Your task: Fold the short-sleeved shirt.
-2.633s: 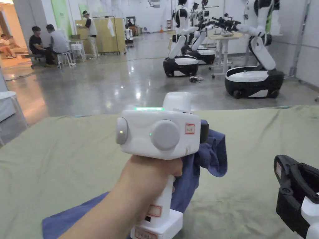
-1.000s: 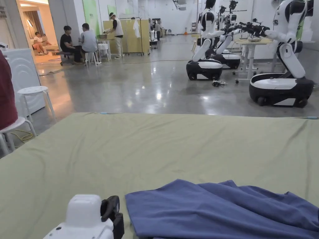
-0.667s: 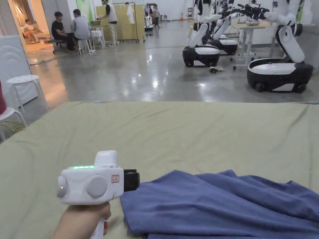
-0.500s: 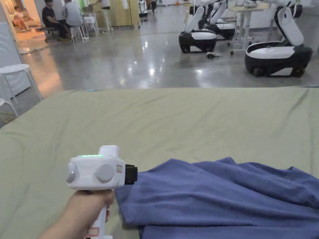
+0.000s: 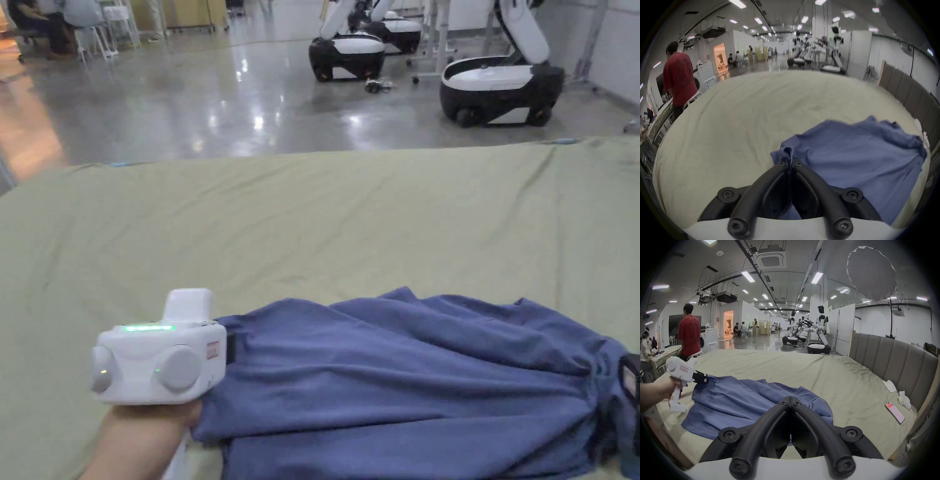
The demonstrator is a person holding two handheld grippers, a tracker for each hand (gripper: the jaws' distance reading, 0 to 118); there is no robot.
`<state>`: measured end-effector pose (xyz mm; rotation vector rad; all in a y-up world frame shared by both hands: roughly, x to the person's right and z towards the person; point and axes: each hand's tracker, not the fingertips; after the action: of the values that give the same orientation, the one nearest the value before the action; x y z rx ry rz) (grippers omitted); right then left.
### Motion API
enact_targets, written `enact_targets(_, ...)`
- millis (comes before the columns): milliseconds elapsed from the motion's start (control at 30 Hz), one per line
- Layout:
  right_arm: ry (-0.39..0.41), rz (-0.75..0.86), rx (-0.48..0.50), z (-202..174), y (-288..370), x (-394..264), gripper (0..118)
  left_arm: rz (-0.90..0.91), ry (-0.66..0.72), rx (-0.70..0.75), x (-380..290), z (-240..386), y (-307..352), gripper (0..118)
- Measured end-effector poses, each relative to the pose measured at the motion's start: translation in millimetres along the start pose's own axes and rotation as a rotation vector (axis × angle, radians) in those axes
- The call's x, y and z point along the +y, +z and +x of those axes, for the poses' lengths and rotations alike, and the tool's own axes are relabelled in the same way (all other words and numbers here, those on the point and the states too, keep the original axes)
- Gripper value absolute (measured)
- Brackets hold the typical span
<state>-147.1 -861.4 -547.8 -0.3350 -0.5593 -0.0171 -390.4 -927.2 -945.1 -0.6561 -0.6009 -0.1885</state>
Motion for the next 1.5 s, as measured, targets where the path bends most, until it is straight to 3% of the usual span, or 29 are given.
enact_targets(167,-0.021,-0.020,-0.038,32.8,-15.3,4.9,1,0.115,0.036,-0.087,4.2,11.5,60.6,0)
enact_targets(233,-0.081,-0.150,-0.046,58.2,-46.9,5.0,7,0.146,0.047,-0.120,2.1,17.6,78.3,0)
enact_targets(333,-0.136,-0.441,-0.035,85.2,-102.6,1.3,84,0.150,0.018,-0.152,2.4,38.3,95.8,0)
enact_targets(367,-0.131,-0.463,-0.046,88.3,-115.7,-2.8,102,0.156,0.011,-0.156,1.8,43.1,98.9,0)
enact_targets(400,-0.127,-0.460,-0.033,90.6,-127.0,-7.0,102,0.161,0.007,-0.159,1.5,47.6,101.5,0)
enact_targets(533,-0.197,-0.593,-0.036,99.7,-159.9,-28.8,100,0.158,0.012,-0.184,6.0,55.5,103.7,0)
enact_targets(567,-0.206,-0.616,-0.042,101.3,-163.4,-33.6,92,0.155,0.009,-0.182,8.0,53.7,101.4,0)
enact_targets(600,-0.222,-0.636,-0.025,100.9,-164.5,-39.0,68,0.152,-0.002,-0.177,8.1,54.3,101.8,0)
enact_targets(633,-0.231,-0.630,-0.008,101.3,-162.9,-42.9,27,0.151,-0.012,-0.173,7.5,54.7,102.4,0)
enact_targets(667,-0.237,-0.630,-0.005,100.7,-162.7,-45.8,12,0.149,-0.017,-0.172,7.2,54.8,102.5,0)
enact_targets(967,-0.148,-0.424,-0.032,91.1,-124.5,-24.4,12,0.197,-0.028,-0.115,15.9,36.2,123.0,0)
enact_targets(1133,-0.160,-0.228,-0.026,91.7,-74.6,43.8,12,0.263,0.024,-0.088,45.6,6.6,165.3,0)
enact_targets(1400,-0.018,-0.047,-0.047,88.2,-2.3,153.1,12,0.401,0.089,-0.001,106.8,-57.9,252.6,0)
enact_targets(1500,-0.033,0.005,-0.070,94.5,21.0,184.7,12,0.431,0.115,0.043,127.7,-89.7,275.6,0)
